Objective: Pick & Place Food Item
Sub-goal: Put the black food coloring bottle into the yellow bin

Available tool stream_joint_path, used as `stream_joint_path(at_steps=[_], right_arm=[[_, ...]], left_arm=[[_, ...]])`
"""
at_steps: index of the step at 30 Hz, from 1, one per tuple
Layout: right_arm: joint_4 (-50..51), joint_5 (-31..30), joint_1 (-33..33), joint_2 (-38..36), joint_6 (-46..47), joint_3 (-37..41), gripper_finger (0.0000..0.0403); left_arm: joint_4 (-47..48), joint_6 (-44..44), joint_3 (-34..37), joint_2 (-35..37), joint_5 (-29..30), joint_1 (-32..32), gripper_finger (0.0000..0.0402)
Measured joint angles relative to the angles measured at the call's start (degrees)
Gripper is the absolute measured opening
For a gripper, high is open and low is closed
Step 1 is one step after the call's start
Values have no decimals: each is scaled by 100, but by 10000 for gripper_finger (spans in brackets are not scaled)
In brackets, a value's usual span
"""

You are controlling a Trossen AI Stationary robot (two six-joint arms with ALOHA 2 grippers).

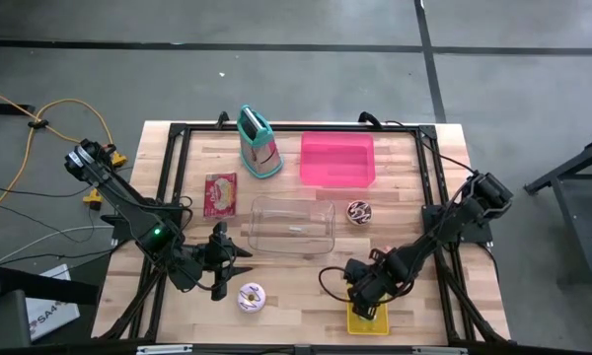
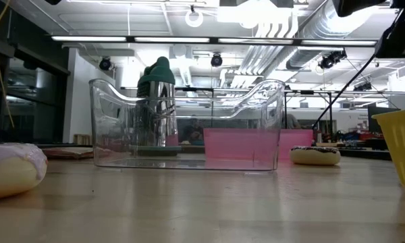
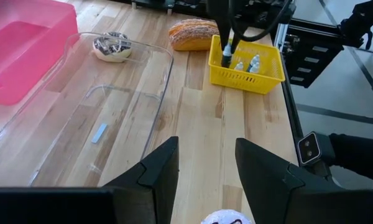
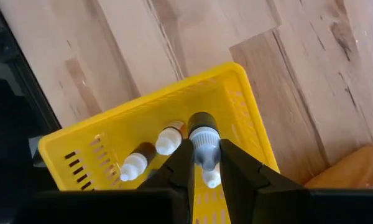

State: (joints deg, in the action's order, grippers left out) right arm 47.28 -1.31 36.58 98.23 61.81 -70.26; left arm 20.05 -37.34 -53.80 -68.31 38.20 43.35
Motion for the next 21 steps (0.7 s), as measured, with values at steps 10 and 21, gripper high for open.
stream_joint_path(at_steps=[10, 21], right_arm=[[-69, 36, 18, 328, -27, 4, 48], [-220, 149, 28, 473, -25, 2, 48]], left_arm=[[-2, 0, 0, -1, 0, 0, 152], [-1, 0, 0, 0, 0, 0, 152]])
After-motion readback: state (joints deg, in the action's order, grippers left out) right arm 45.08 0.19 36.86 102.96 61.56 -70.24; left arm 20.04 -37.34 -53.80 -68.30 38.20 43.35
